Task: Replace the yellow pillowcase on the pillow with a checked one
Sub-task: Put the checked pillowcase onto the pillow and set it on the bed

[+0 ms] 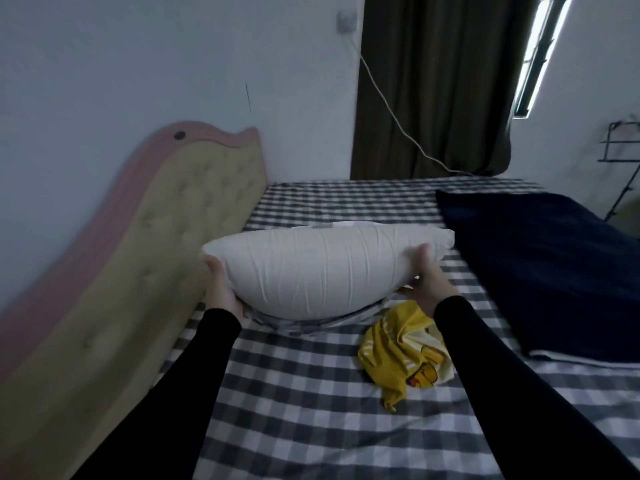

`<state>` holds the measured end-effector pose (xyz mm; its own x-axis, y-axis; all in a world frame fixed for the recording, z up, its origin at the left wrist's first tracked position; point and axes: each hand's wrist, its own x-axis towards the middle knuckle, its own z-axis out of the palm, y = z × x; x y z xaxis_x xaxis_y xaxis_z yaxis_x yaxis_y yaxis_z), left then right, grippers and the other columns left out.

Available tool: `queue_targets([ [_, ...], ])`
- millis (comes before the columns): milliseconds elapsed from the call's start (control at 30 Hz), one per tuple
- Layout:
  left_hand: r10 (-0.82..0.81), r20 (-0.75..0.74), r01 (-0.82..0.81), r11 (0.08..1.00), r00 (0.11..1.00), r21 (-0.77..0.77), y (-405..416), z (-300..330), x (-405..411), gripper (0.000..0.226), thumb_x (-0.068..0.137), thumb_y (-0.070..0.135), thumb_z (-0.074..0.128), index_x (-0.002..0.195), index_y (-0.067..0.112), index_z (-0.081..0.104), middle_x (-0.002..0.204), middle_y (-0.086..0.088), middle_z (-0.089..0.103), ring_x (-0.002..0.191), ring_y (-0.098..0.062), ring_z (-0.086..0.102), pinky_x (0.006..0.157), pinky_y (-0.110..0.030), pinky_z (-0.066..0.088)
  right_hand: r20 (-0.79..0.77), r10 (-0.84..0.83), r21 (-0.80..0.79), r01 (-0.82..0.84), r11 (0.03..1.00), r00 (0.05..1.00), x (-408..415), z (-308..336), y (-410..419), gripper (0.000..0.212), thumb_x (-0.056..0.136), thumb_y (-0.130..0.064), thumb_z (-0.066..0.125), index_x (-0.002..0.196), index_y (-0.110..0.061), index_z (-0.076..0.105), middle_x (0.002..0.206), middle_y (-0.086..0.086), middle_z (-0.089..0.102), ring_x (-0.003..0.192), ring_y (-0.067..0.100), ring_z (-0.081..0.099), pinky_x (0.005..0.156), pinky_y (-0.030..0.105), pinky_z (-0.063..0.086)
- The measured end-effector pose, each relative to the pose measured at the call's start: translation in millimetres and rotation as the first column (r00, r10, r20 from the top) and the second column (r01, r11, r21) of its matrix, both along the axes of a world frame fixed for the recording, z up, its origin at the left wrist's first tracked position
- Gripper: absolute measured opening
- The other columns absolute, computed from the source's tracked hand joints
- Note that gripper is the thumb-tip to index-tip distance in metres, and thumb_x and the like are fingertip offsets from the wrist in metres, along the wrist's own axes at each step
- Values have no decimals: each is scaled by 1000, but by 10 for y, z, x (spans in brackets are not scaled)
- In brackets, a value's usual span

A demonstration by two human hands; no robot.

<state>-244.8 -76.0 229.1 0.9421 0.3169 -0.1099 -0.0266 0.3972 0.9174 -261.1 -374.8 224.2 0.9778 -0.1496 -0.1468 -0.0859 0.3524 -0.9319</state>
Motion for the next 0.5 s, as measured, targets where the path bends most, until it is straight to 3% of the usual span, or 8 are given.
queue_targets([
  [33,4,10,-5,993,1000,116,23,-49,19,87,77,75,50,142,19,39,136,1,51,114,-19,51,97,-38,43,28,-5,-67,6,998,1000,33,-23,19,127,38,-74,78,144,-24,28,142,2,46,115,25,52,98,54,46],
  [100,-4,31,-8,922,999,388,76,-159,41,100,61,50,81,142,11,37,137,-3,48,120,-19,48,101,-34,39,79,-27,-149,39,988,996,105,-62,50,130,32,-67,87,142,-24,33,134,-1,53,120,23,52,101,50,46],
  [167,-40,-9,39,849,999,528,76,-216,67,107,49,37,92,139,11,42,129,3,51,119,-16,50,100,-29,38,130,-78,-213,105,971,988,158,-46,115,120,37,-65,86,138,-22,39,128,-6,56,120,18,53,105,42,42],
  [267,10,28,-24,831,1000,556,-6,-36,169,114,40,49,92,138,15,44,129,5,52,114,-11,50,98,-24,37,175,-200,-225,237,945,964,325,9,216,97,54,-58,82,136,-21,44,118,-11,57,117,14,52,104,32,40],
  [367,88,152,-159,813,984,560,-52,345,477,104,56,43,89,142,15,39,133,5,48,115,-6,44,98,-20,31,196,-309,-176,343,923,931,536,226,283,97,61,-64,75,139,-17,42,132,-4,54,123,16,50,105,31,39],
  [433,101,171,-181,805,980,565,-38,590,689,105,62,47,85,146,13,31,141,0,44,122,-12,45,97,-21,29,218,-289,-201,333,921,932,729,404,267,89,60,-70,71,130,-19,48,131,-2,55,116,16,53,97,30,42],
  [500,47,157,-131,800,987,586,59,624,876,108,66,50,80,148,12,21,146,-3,39,130,-19,42,99,-23,29,149,-277,-326,312,893,949,910,502,217,91,63,-72,68,133,-19,45,142,6,43,119,21,49,98,35,42],
])
